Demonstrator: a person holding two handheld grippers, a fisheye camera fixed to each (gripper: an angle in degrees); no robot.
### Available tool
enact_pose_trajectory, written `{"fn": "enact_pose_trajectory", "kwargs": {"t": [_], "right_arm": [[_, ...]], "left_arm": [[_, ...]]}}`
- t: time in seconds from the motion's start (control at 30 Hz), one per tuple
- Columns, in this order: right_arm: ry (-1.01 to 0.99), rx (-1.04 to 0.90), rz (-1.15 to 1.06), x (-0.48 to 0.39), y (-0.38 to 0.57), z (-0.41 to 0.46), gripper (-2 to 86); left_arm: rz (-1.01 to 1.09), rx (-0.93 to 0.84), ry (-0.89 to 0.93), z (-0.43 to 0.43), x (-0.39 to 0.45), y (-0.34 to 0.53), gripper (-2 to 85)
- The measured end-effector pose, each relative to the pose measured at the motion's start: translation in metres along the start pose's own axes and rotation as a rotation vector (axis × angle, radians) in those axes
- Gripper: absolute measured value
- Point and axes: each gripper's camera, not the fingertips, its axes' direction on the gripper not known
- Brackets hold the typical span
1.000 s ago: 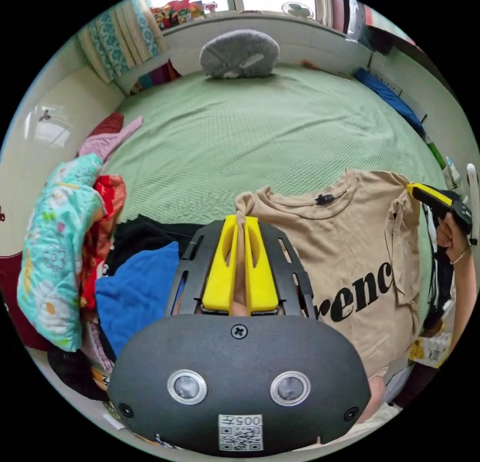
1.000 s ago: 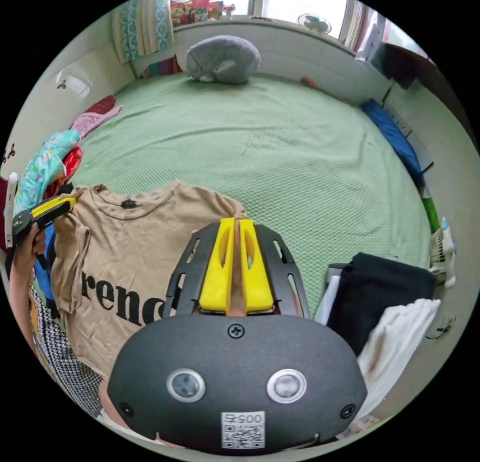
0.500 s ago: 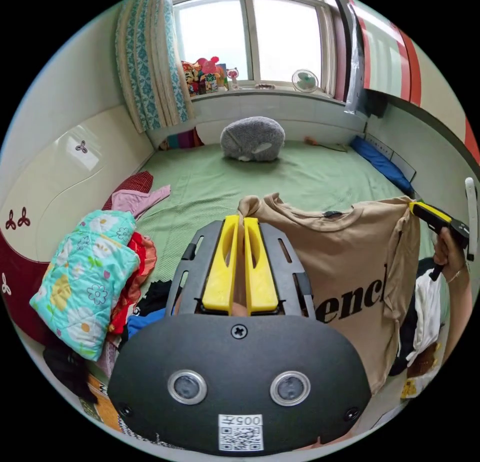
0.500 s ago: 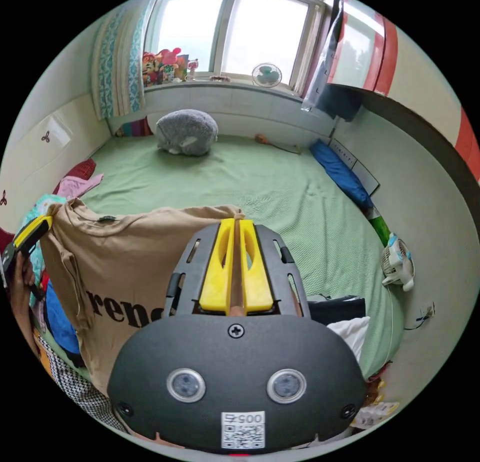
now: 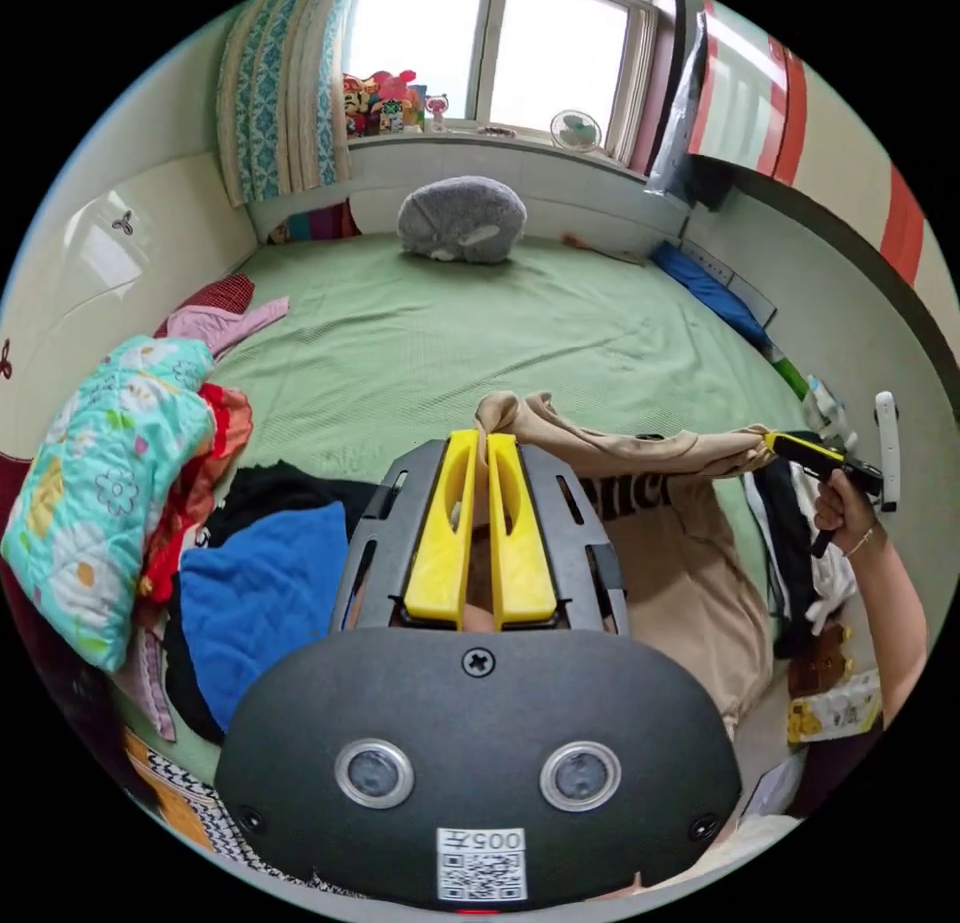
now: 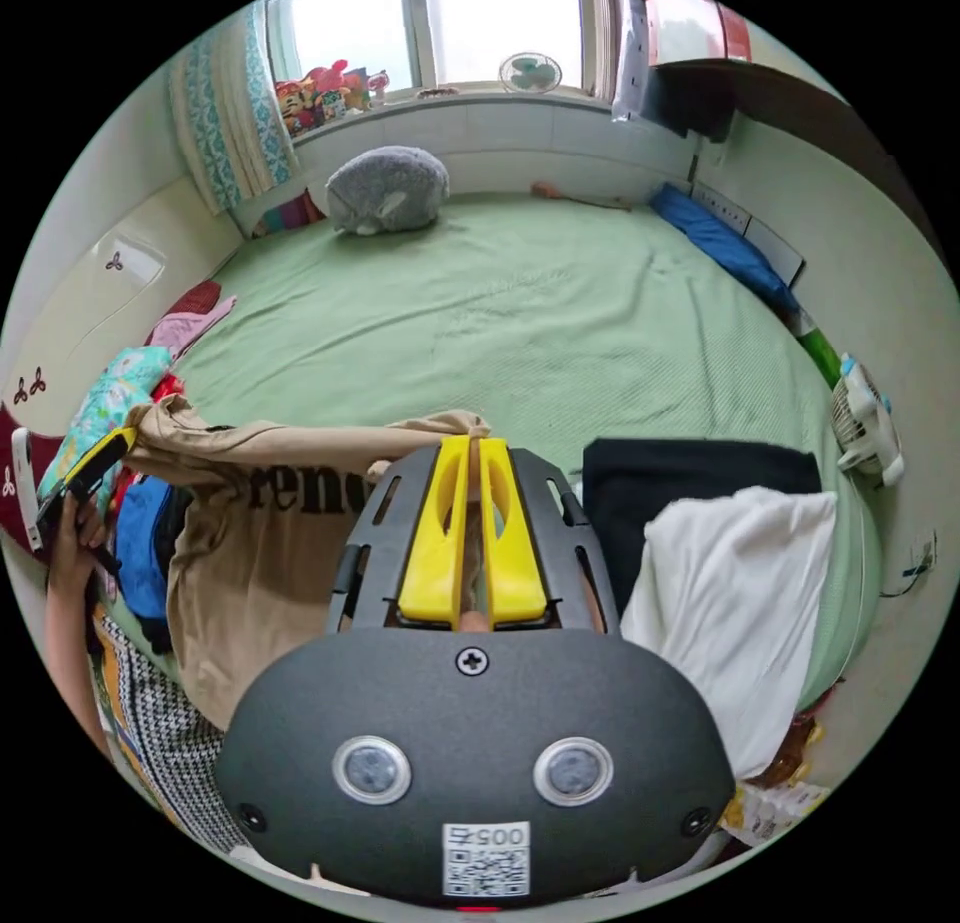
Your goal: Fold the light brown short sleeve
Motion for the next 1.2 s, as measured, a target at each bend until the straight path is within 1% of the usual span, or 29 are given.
{"fn": "enact_pose_trajectory", "kwargs": {"t": [0.1,0.2,0.27,0.33,0.37,0.43,0.5,0.57,0.63,0.67,0.73,0.8,0.9,0.97,1.0,1.07,1.13,1.2], "right_arm": [[-0.038,0.022,-0.050,0.001,0.046,-0.037,-0.7],[-0.046,0.033,-0.139,-0.005,0.105,-0.070,-0.8],[-0.053,0.006,-0.160,-0.007,0.140,-0.078,-0.7],[-0.075,-0.081,-0.171,-0.006,0.182,-0.069,0.1],[-0.076,-0.109,-0.180,-0.006,0.191,-0.064,0.3],[-0.084,-0.243,-0.243,-0.009,0.220,-0.038,1.1],[0.002,-0.329,-0.285,-0.013,0.230,-0.026,1.8],[0.042,-0.336,-0.342,-0.015,0.233,-0.030,2.9],[0.050,-0.286,-0.385,-0.014,0.226,-0.048,4.5],[0.048,-0.270,-0.391,-0.013,0.222,-0.053,4.7],[0.038,-0.214,-0.375,-0.009,0.200,-0.063,5.5],[0.010,-0.191,-0.331,-0.005,0.179,-0.061,5.9],[-0.034,-0.171,-0.244,0.000,0.147,-0.040,6.2],[-0.053,-0.174,-0.187,0.003,0.131,-0.021,6.2],[-0.050,-0.205,-0.140,0.005,0.122,-0.005,6.2],[-0.037,-0.247,-0.098,0.007,0.111,0.017,6.2],[-0.030,-0.301,-0.034,0.010,0.104,0.043,6.1],[-0.018,-0.341,-0.021,0.010,0.105,0.061,5.9]], "left_arm": [[0.008,0.014,0.059,-0.037,-0.006,0.042,1.5],[0.064,-0.027,0.053,-0.064,-0.005,0.095,1.6],[0.071,-0.081,0.065,-0.067,-0.005,0.130,1.8],[0.049,-0.203,0.077,-0.053,-0.009,0.173,2.2],[0.043,-0.231,0.089,-0.048,-0.011,0.182,2.4],[-0.010,-0.342,0.169,-0.029,-0.020,0.212,3.5],[-0.052,-0.413,0.227,-0.021,-0.028,0.222,4.9],[-0.063,-0.382,0.209,-0.029,-0.037,0.221,6.0],[-0.058,-0.295,0.137,-0.048,-0.048,0.208,7.0],[-0.064,-0.272,0.129,-0.052,-0.051,0.204,7.3],[-0.073,-0.206,0.122,-0.057,-0.060,0.185,8.8],[-0.074,-0.198,0.114,-0.050,-0.063,0.170,10.5],[-0.132,-0.207,0.155,-0.024,-0.069,0.151,15.5],[-0.175,-0.248,0.169,-0.005,-0.075,0.145,16.5],[-0.206,-0.255,0.169,0.005,-0.079,0.142,16.6],[-0.242,-0.265,0.157,0.018,-0.082,0.141,15.6],[-0.214,-0.316,0.121,0.035,-0.079,0.142,12.8],[-0.185,-0.367,0.086,0.046,-0.074,0.145,10.8]]}}
